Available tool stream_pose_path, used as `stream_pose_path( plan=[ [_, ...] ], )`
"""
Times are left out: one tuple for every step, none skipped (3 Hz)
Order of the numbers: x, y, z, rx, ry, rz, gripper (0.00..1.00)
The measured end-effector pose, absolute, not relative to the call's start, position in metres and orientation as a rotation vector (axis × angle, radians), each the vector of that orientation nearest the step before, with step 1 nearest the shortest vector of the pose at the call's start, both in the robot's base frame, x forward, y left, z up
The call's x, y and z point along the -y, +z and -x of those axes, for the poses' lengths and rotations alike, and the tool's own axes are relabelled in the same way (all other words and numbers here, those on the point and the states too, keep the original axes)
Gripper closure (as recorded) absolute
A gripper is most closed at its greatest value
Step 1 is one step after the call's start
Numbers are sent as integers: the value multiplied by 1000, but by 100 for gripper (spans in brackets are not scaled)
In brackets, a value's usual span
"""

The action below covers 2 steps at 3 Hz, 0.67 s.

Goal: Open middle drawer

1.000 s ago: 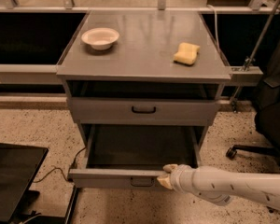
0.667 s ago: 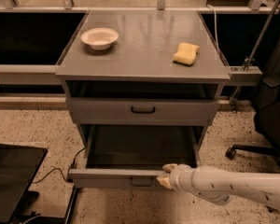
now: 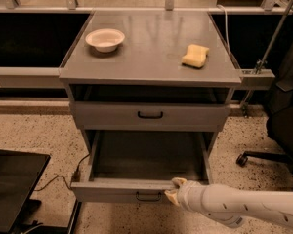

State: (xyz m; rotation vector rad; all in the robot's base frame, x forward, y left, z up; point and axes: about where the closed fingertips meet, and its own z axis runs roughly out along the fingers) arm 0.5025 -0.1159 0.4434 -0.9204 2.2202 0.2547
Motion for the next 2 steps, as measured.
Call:
stream_pose_path(
  plan=[
    [117,445,-492,-2244,270,855,100],
    [117,447,-492,-2244,270,855,100]
  ],
)
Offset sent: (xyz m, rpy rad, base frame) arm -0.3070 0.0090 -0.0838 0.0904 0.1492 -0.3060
